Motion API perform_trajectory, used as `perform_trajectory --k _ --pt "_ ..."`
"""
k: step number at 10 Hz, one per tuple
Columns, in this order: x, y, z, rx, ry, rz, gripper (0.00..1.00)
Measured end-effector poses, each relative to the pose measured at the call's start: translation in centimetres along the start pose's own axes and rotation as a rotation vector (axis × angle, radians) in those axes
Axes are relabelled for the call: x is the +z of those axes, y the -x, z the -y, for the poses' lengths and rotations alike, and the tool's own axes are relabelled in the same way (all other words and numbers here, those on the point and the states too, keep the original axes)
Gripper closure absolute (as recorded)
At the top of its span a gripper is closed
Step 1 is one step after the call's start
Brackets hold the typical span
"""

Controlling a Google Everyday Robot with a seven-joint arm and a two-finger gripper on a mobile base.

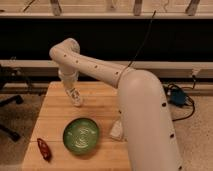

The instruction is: Knock the bottle over

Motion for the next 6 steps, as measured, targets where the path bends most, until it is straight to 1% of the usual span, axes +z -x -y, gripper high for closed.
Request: perform_trajectory --k 1,2,4,5,6 --pt "0.2 0.0 0.5 -0.012 -0.007 0.001 0.81" --pt "0.7 -0.4 0.8 -0.018 -0.011 0.002 0.81" --pt "1.1 -1.1 1.3 -0.007 -0.029 0.018 0.81" --pt "1.0 -1.3 0.9 -0.006 -0.025 0.013 0.81" --pt "0.8 -1.1 0.3 -0.011 -0.018 0.009 0.81"
